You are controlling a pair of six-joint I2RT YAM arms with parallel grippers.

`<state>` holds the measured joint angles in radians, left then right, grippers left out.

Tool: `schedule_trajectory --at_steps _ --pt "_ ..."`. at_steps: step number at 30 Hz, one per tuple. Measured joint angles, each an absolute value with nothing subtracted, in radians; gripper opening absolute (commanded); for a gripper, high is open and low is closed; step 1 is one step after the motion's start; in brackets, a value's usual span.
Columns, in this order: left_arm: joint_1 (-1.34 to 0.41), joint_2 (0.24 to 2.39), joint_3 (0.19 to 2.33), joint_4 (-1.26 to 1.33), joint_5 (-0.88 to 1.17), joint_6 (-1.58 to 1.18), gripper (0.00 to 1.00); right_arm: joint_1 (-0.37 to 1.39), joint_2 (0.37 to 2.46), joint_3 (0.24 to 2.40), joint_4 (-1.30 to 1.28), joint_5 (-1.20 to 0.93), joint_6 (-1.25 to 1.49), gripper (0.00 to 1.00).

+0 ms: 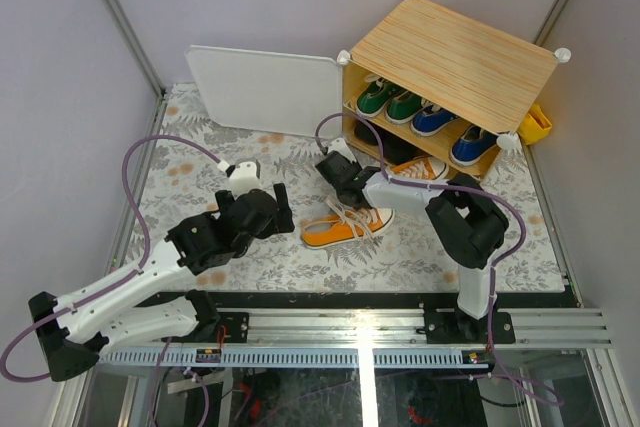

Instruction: Place and organize the shoes in the shoe cabinet

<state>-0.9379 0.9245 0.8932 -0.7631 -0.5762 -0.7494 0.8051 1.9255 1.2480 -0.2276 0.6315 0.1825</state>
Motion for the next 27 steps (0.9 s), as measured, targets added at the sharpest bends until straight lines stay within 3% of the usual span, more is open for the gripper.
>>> schedule_trajectory --at_steps 17,27 --pt "-0.936 0.932 0.888 -0.756 -0.584 -0.738 1.0 0.664 1.693 1.169 -0.265 0.365 -0.124 0.01" --pt "-0.935 0.94 0.888 -0.754 -0.584 -0.736 1.0 0.591 1.68 1.13 -0.28 0.21 -0.271 0.0"
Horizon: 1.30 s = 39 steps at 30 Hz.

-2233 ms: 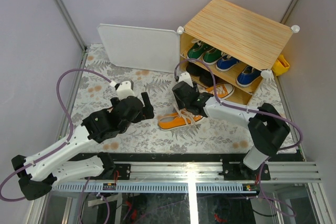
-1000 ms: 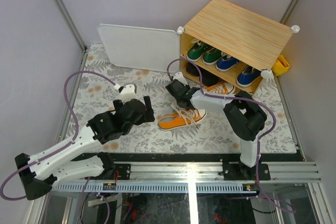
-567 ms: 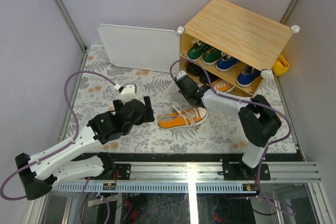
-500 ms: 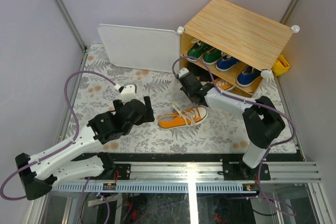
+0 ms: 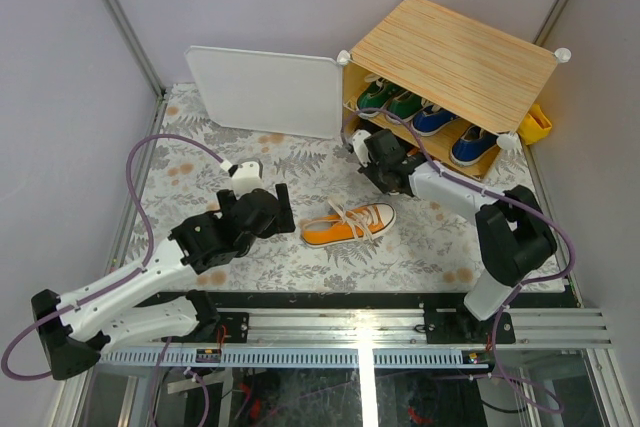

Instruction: Place and organize the shoes in the shoe cabinet

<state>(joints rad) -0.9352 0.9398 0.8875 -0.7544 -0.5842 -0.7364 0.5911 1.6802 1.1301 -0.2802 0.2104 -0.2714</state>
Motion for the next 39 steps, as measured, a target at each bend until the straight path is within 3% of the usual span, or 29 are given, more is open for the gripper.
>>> schedule_trajectory --at_steps 25,34,39 --pt "-0.928 0.984 0.867 -0.709 -0.557 -0.722 1.0 0.36 1.708 1.103 -0.219 0.131 -0.413 0.03" --pt "-0.928 0.999 0.867 -0.693 -0.542 -0.72 1.0 0.36 1.744 1.141 -0.228 0.175 -0.433 0.45" --pt "-0.928 0.996 0.864 -0.69 -0.541 -0.72 1.0 0.377 1.742 1.141 -0.257 0.185 -0.436 0.52"
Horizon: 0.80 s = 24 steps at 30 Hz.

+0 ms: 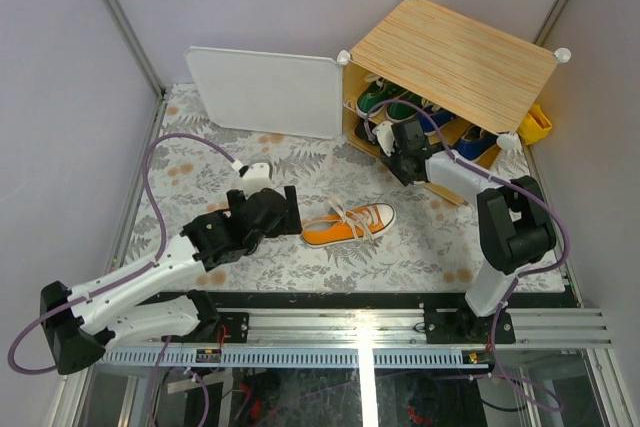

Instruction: Place and organize the shoes in the shoe cabinet

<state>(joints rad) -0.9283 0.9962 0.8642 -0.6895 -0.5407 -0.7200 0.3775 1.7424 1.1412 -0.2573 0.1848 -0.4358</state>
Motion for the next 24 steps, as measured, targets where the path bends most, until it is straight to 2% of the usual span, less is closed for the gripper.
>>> schedule_trajectory --at_steps 6,7,8,19,24 --pt "-0.928 0.988 0.857 -0.687 -0.535 -0.72 1.0 0.378 1.676 1.106 -0.26 0.166 -0.395 0.65" --pt "-0.928 0.986 0.855 -0.686 -0.534 -0.72 1.0 0.378 1.647 1.098 -0.26 0.164 -0.384 0.77" --pt "-0.928 0.984 0.855 -0.686 -0.533 -0.72 1.0 0.378 1.617 1.093 -0.261 0.16 -0.372 0.83" --pt "-0.927 0.986 0.857 -0.672 -0.489 -0.718 1.0 0.459 1.416 1.087 -0.272 0.136 -0.223 0.83" --pt "-0.924 1.013 0.892 -0.661 -0.434 -0.717 1.0 0.531 1.253 1.038 -0.287 0.093 -0.124 0.81"
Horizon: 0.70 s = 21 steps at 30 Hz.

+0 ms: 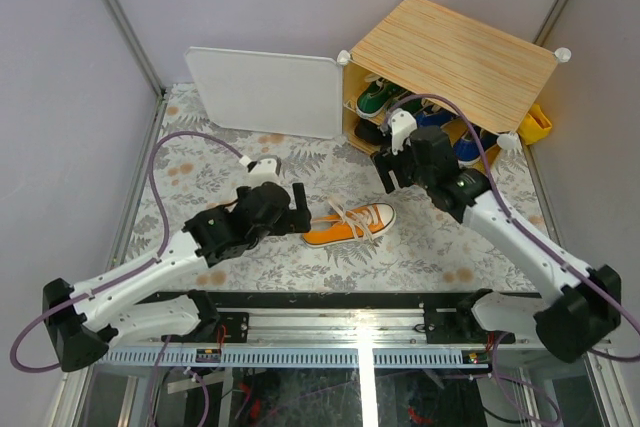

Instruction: Place and organize the shoes in the shoe cabinet

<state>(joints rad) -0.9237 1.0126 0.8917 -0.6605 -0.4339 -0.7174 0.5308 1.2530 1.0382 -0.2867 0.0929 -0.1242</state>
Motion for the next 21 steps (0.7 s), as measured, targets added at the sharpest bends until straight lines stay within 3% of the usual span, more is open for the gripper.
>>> schedule_trajectory --at_steps 4,10,15,21 --pt "-0.922 1.066 0.928 -0.587 -0.358 -0.711 0.97 0.573 1.113 1.004 -0.318 0.065 -0.065 0.79" --pt "-0.928 1.19 0.888 -0.25 -0.191 -0.618 0.91 0.586 0.857 0.973 -0.396 0.077 0.012 0.79" --pt "-0.963 1.446 0.9 -0.004 -0.15 -0.489 0.88 0.587 0.697 1.018 -0.473 0.17 0.053 0.78" --pt "-0.992 1.754 0.987 0.201 -0.12 -0.35 0.85 0.587 0.66 1.08 -0.533 0.256 0.076 0.78"
